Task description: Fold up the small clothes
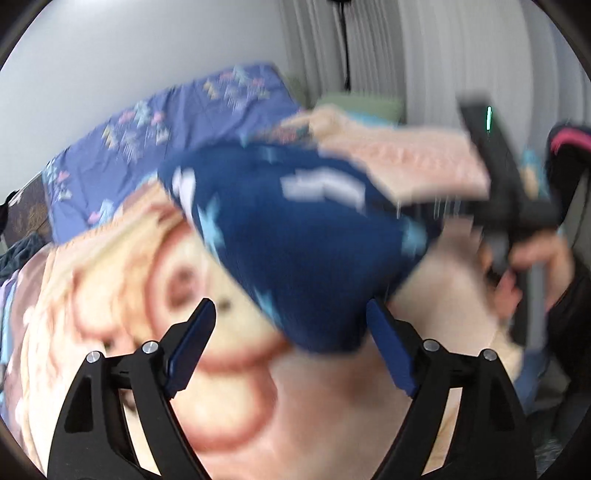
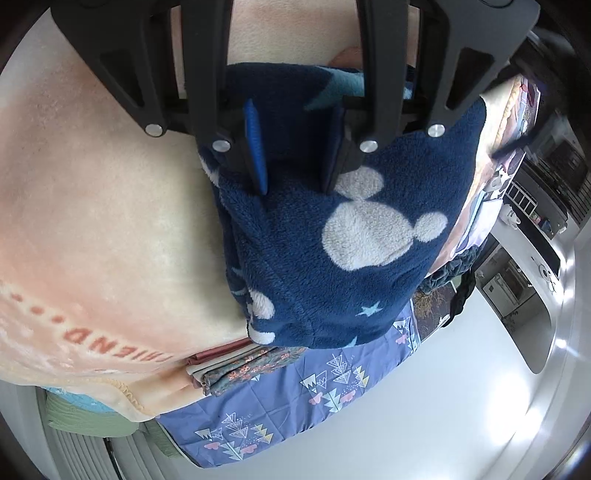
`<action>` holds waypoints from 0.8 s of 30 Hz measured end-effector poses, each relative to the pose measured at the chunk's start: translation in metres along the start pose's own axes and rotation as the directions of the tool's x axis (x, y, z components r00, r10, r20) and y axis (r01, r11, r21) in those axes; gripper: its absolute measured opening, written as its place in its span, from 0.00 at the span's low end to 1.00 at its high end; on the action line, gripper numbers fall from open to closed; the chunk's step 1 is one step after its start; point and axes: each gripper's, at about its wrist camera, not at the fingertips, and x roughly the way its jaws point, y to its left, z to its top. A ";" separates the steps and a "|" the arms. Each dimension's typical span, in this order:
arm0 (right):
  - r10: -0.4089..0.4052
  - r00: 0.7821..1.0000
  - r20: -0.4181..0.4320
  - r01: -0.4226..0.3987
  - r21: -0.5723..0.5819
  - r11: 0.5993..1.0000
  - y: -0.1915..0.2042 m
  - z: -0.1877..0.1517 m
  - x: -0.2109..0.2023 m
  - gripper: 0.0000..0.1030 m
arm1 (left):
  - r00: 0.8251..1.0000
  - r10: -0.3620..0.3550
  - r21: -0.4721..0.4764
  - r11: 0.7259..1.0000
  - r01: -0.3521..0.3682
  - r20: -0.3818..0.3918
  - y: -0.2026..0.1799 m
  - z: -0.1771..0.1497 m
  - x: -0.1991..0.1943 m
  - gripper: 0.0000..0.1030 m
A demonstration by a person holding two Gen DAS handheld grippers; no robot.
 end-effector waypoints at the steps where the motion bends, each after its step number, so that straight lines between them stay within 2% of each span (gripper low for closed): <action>1: -0.003 1.000 0.000 0.003 -0.001 1.000 0.001 0.003 0.001 0.29 | 0.999 0.028 0.004 1.000 -0.028 -0.016 -0.005 -0.002 0.009 0.81; 3: -0.017 1.000 0.003 0.017 -0.009 1.000 0.005 0.004 0.002 0.30 | 0.997 0.078 -0.035 0.996 -0.079 -0.022 -0.010 0.003 0.028 0.81; 6: -0.039 0.999 0.012 0.039 -0.031 0.999 0.009 0.004 0.002 0.30 | 0.992 0.128 -0.145 0.982 -0.124 0.016 -0.010 0.024 0.044 0.81; 7: -0.048 0.999 0.016 0.048 -0.036 0.998 0.010 0.003 0.002 0.30 | 0.987 0.159 -0.152 0.976 -0.156 0.007 -0.013 0.026 0.048 0.83; 8: -0.054 0.998 0.015 0.054 -0.036 0.998 0.010 0.003 0.003 0.30 | 0.979 0.205 -0.134 0.970 -0.205 -0.012 -0.018 0.028 0.053 0.83; 10: -0.061 0.998 0.012 0.062 -0.032 0.998 0.009 0.004 0.004 0.30 | 0.948 0.318 -0.068 0.945 -0.319 -0.022 -0.024 0.023 0.053 0.83; 12: -0.063 0.998 0.010 0.063 -0.034 0.997 0.008 0.003 0.005 0.29 | 0.923 0.383 -0.038 0.923 -0.384 -0.042 -0.011 0.004 0.048 0.83; 15: -0.012 1.000 -0.028 0.011 -0.038 0.999 0.009 0.000 0.010 0.29 | 0.939 0.332 -0.088 0.936 -0.340 -0.094 0.015 -0.017 0.043 0.83; 18: -0.041 0.999 -0.019 0.040 -0.071 0.997 0.014 -0.002 0.008 0.29 | 0.924 0.373 -0.039 0.925 -0.377 -0.081 0.007 -0.013 0.042 0.80; 20: -0.035 0.999 -0.024 0.034 -0.065 0.997 0.011 -0.002 0.007 0.29 | 0.940 0.332 -0.009 0.943 -0.334 -0.079 0.000 -0.009 0.038 0.66; 22: -0.022 0.999 -0.030 0.021 -0.054 0.998 0.008 -0.001 0.007 0.29 | 0.980 0.169 -0.053 0.983 -0.175 -0.100 0.003 -0.008 0.023 0.39; 24: -0.020 0.999 -0.028 0.018 -0.045 0.999 0.007 0.000 0.007 0.30 | 0.995 0.032 -0.099 0.994 -0.042 -0.098 0.009 -0.003 0.000 0.25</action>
